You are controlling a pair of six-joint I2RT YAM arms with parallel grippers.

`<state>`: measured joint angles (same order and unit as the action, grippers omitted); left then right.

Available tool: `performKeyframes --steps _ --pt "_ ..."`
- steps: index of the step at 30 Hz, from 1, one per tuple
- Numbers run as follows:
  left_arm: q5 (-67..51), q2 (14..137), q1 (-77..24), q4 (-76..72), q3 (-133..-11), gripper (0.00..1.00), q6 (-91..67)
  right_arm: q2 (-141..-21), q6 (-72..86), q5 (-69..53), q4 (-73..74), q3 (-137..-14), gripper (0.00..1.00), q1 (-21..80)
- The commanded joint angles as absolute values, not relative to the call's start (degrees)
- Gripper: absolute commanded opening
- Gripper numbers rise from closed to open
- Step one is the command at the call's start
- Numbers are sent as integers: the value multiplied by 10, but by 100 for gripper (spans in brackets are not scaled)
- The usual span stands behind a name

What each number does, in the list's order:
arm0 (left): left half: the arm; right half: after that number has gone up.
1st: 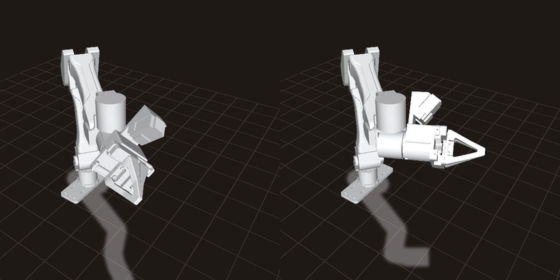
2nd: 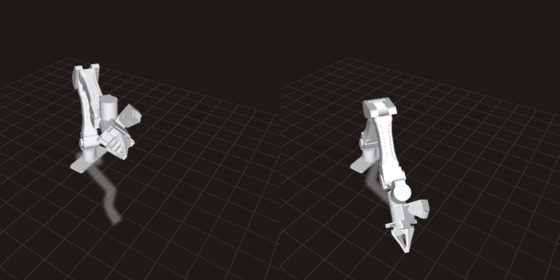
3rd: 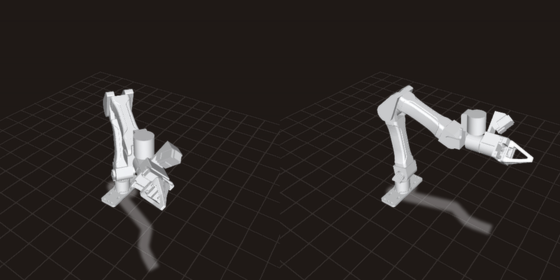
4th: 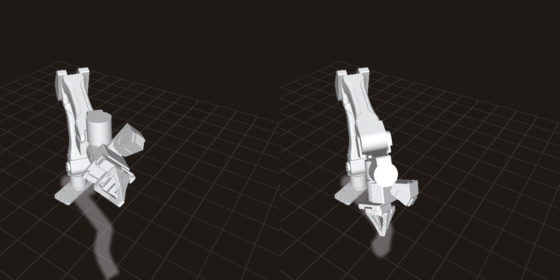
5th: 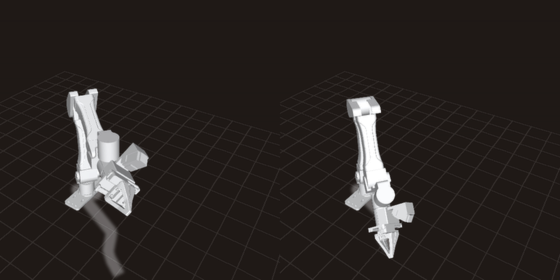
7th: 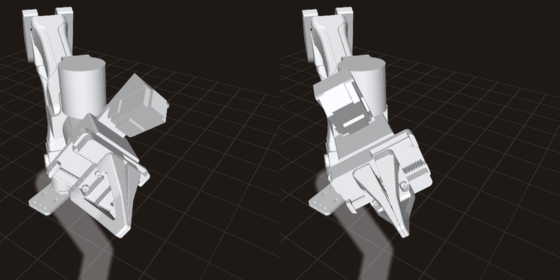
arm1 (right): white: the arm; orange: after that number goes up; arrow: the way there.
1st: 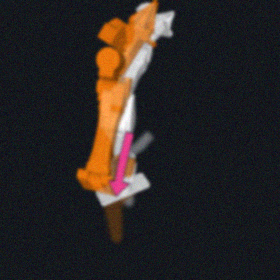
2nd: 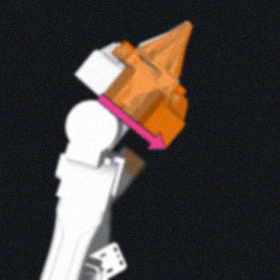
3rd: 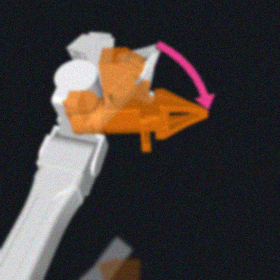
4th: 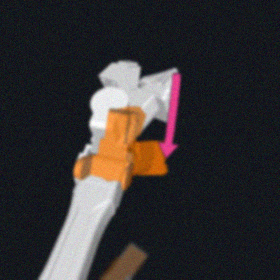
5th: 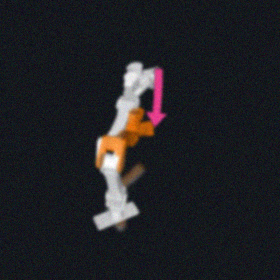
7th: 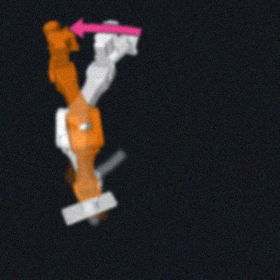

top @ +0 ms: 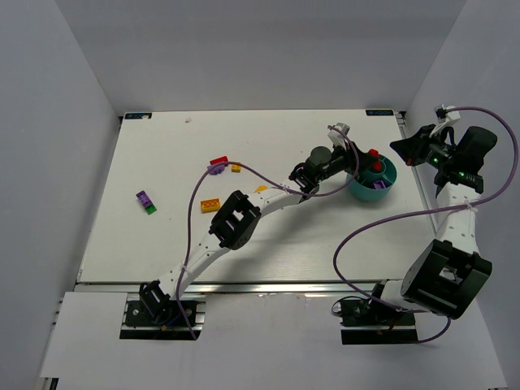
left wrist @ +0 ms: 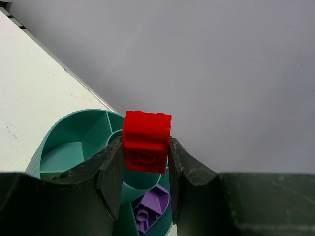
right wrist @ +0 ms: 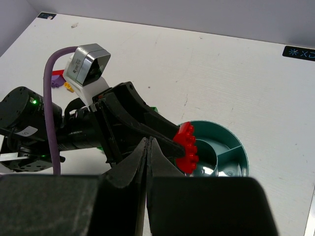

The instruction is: Sort the legos into containers by color

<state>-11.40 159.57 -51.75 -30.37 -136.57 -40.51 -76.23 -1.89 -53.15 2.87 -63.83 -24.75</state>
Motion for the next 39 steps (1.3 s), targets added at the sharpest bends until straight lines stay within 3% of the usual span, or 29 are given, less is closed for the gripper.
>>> performKeyframes --steps 1,39 --pt "-116 1577 -524 -306 -1382 0 -397 -758 -17 -546 18 -632 0 -250" --pt "-40 1574 -480 -315 -1403 0 -387 -761 -11 -550 14 -633 0 -250"
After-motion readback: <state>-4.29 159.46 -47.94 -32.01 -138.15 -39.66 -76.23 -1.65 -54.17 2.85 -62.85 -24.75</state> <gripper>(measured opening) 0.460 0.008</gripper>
